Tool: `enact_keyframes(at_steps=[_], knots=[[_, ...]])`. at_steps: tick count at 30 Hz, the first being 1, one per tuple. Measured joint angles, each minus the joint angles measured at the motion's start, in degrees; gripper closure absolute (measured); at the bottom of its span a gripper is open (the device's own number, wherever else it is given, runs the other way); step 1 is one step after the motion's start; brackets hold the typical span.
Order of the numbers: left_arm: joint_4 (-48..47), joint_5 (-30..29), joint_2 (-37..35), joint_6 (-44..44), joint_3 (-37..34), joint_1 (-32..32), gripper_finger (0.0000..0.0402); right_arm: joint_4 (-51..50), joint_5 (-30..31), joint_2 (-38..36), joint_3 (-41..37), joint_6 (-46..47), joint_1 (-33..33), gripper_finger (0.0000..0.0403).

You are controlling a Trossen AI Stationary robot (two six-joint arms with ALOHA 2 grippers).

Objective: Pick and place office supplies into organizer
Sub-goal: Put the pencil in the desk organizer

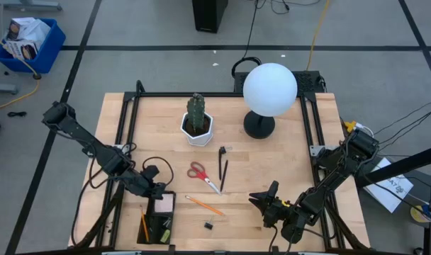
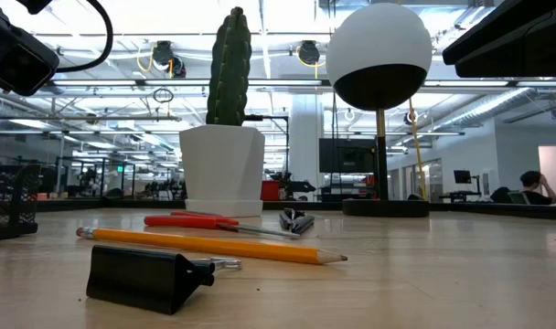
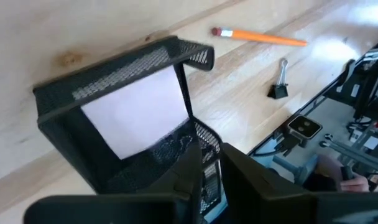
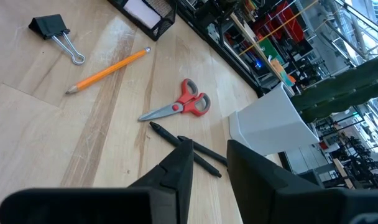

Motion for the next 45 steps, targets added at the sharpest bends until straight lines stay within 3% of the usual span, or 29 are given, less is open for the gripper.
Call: enact_keyframes(at_steps=[4, 10, 15, 23, 25, 28, 32, 34, 40, 45], knots=[[0.0, 1.7, 0.0, -0.6, 0.0, 0.0, 0.0339, 0.0, 0.0, 0.0, 0.0, 0.0, 0.0, 0.0312], [0.0, -2.9, 0.0, 5.1, 0.0, 0.4, 0.0339, 0.0, 0.0, 0.0, 0.0, 0.0, 0.0, 0.0312], [2.4, -3.4, 0.0, 10.1, 0.0, 2.2, 0.0339, 0.0, 0.0, 0.0, 0.0, 0.2, 0.0, 0.0312], [14.7, -8.3, 0.0, 27.9, 0.0, 4.3, 0.0339, 3.3, -0.3, 0.0, 0.0, 0.3, -1.6, 0.0312], [15.4, -10.1, 0.0, 31.9, 0.0, 4.7, 0.0339, 5.9, -4.3, 0.0, 0.0, 0.1, -2.5, 0.0312], [19.3, -13.3, 0.0, 36.3, 0.0, 6.1, 0.0339, 12.2, -14.8, 0.0, 0.0, -0.3, -4.5, 0.0313], [27.5, -15.4, 0.0, 51.4, 0.0, 7.7, 0.0339, 20.9, -29.9, 0.0, 0.1, 7.7, -8.9, 0.0309], [30.4, -15.8, 0.0, 57.2, 0.0, 8.0, 0.0339, 22.9, -34.6, 0.4, 0.1, 11.5, -10.5, 0.0302], [37.4, -20.8, 0.0, 75.0, 0.0, 9.8, 0.0339, 27.0, -36.0, 6.3, 0.1, 19.3, -13.7, 0.0271], [43.2, -20.9, 0.0, 82.0, 0.0, 11.7, 0.0338, 31.0, -36.0, 12.2, 0.1, 25.8, -14.7, 0.0245]])
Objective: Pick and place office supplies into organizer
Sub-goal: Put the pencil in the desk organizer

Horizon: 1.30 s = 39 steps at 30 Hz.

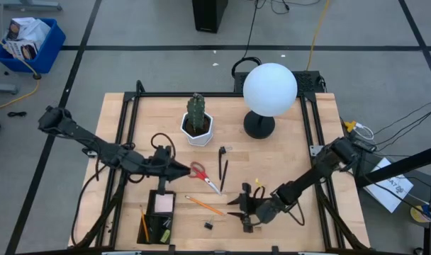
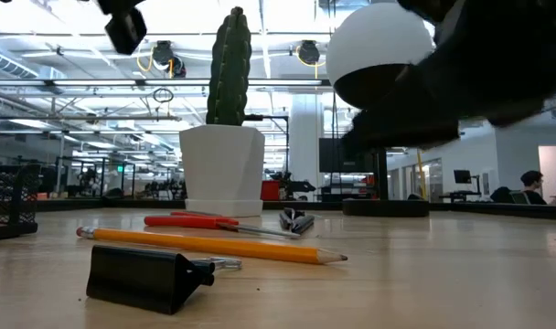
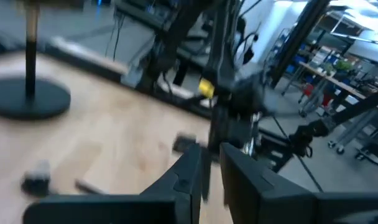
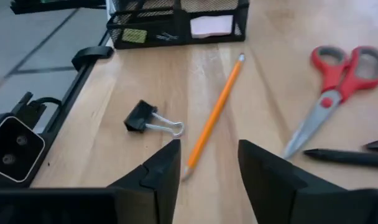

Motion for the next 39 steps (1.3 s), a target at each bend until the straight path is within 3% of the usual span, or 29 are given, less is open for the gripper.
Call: enact_keyframes(at_steps=[3, 7, 12, 16, 23, 34, 39], knots=[[3.7, 0.3, 0.0, 6.9, 0.0, 0.3, 0.0327, 4.7, 0.0, 2.9, 0.1, 0.3, 0.5, 0.0234], [8.4, -0.5, 0.0, 13.0, 0.0, 0.3, 0.0283, 6.5, 0.3, 6.7, 1.7, 0.5, 1.5, 0.0233], [9.5, -3.0, 0.0, 12.7, 0.0, 0.4, 0.0216, 6.4, 0.4, 11.4, 6.6, -0.5, 1.6, 0.0244], [9.3, -3.0, 0.0, 12.1, 0.0, 0.4, 0.0187, 2.1, 1.9, 14.3, 11.2, -1.2, 1.3, 0.0247], [9.0, -2.9, 0.0, 9.6, 0.0, -0.8, 0.0177, -4.4, 11.0, 14.7, 13.6, 1.6, 1.6, 0.0248], [9.4, -2.9, 0.0, 10.1, 0.0, -1.2, 0.0176, -7.5, 10.7, 14.7, 13.6, 3.5, 1.6, 0.0248], [9.4, -2.9, 0.0, 10.2, 0.0, -1.2, 0.0176, -2.9, 9.6, 17.6, 13.6, 4.8, 1.6, 0.0248]])
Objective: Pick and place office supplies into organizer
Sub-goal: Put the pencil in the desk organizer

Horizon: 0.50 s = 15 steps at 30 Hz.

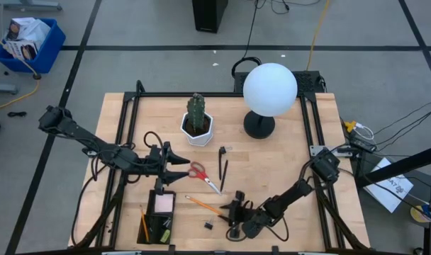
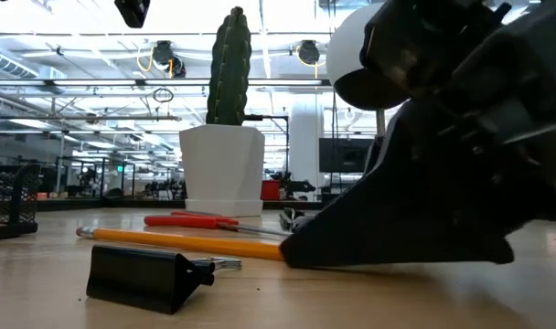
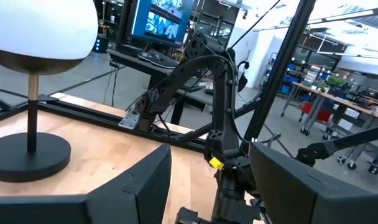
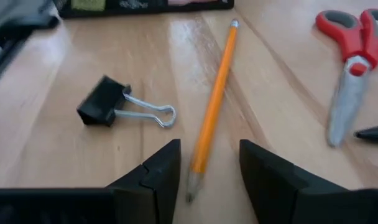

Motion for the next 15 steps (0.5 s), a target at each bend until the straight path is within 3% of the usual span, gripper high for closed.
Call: enact_keyframes(at_steps=[7, 15], knots=[[0.0, 0.0, 0.0, 0.0, 0.0, 0.0, 0.0176, 2.1, 2.4, 2.8, 0.2, 0.5, 0.0, 0.0248], [0.0, 0.0, 0.0, -0.1, 0.0, 0.0, 0.0176, 1.0, -0.3, 2.9, 0.1, -1.4, -2.1, 0.0267]])
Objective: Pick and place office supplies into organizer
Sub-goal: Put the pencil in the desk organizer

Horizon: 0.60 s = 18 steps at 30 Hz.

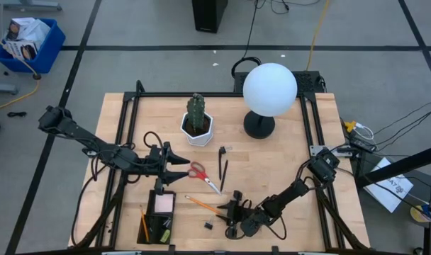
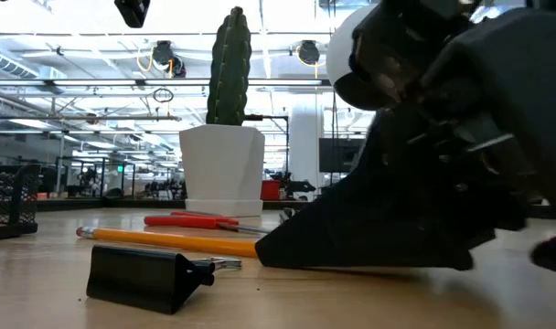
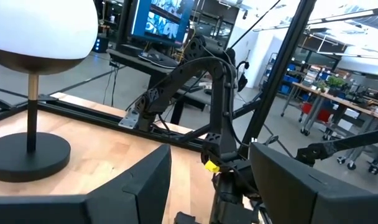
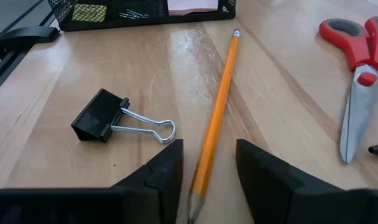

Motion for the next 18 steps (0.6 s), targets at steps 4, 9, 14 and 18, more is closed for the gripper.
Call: enact_keyframes(at_steps=[4, 9, 14, 18], knots=[[0.0, 0.0, 0.0, 0.0, 0.0, 0.0, 0.0176, -4.8, -2.1, -0.1, 0.0, 2.0, -1.4, 0.0312], [0.0, 0.0, 0.0, -0.3, 0.0, 0.0, 0.0176, -9.1, -3.3, 0.0, -0.1, 3.1, -1.9, 0.0385], [0.0, 0.0, 0.0, -0.3, 0.0, 0.0, 0.0176, -8.5, -3.1, -0.1, -0.1, 2.9, -1.9, 0.0386], [-0.1, 0.0, 0.0, -0.9, 0.0, 0.0, 0.0176, -8.9, -3.5, -2.4, -0.1, -1.2, -1.9, 0.0392]])
